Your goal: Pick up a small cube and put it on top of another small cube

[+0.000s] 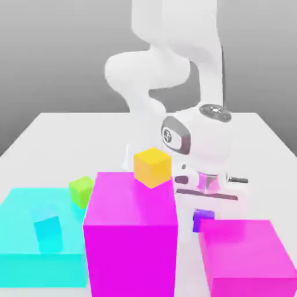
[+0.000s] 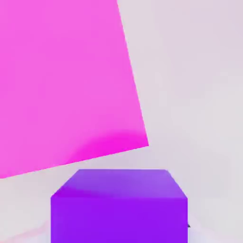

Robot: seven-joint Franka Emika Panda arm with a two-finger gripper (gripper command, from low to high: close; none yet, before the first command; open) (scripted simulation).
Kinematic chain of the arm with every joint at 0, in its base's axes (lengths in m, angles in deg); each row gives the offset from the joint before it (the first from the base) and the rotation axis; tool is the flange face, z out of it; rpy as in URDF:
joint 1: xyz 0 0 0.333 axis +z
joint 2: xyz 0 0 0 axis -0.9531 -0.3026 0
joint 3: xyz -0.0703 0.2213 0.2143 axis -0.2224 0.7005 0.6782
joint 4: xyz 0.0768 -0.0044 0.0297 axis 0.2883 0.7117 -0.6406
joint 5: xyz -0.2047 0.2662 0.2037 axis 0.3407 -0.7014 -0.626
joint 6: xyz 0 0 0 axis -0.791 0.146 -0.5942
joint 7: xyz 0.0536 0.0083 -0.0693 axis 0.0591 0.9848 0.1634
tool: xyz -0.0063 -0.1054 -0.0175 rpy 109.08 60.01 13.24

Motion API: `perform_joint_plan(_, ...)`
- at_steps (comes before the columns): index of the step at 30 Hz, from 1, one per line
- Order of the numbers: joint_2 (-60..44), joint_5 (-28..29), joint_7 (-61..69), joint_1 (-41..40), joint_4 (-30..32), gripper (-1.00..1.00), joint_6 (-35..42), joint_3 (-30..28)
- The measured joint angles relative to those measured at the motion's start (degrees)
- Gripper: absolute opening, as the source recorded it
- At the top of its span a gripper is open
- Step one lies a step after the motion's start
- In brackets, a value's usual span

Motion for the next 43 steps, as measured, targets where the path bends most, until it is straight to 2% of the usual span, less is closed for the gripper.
perform_joint_plan(2,4.15,-6.05,4.38,-0.09,0.88,-1.0,3.23,1.86)
perform_joint_plan(5,9.16,-12.07,7.88,1.59,1.06,-1.0,7.96,1.33)
perform_joint_plan(10,13.99,-24.34,9.93,3.91,-6.01,-1.0,12.57,-1.51)
perform_joint_plan(15,18.05,-34.33,14.81,4.22,-14.81,-1.0,19.0,-7.23)
perform_joint_plan(16,18.5,-34.89,16.26,3.38,-16.5,-1.0,20.68,-8.8)
perform_joint_plan(19,18.65,-32.37,20.49,-0.39,-19.76,-1.0,25.0,-13.12)
perform_joint_plan(34,15.15,-9.08,37.97,-18.67,-25.7,-1.0,39.75,-28.78)
perform_joint_plan(36,13.97,-7.77,40.14,-19.43,-24.78,-1.0,38.17,-29.6)
perform_joint_plan(39,8.76,-10.01,42.74,-19.41,-23.0,-1.0,31.68,-30.03)
perform_joint_plan(40,7.55,-10.64,43.27,-19.0,-22.61,1.0,30.18,-30.39)
perform_joint_plan(43,7.55,-10.64,43.27,-18.62,-22.61,1.0,30.18,-30.4)
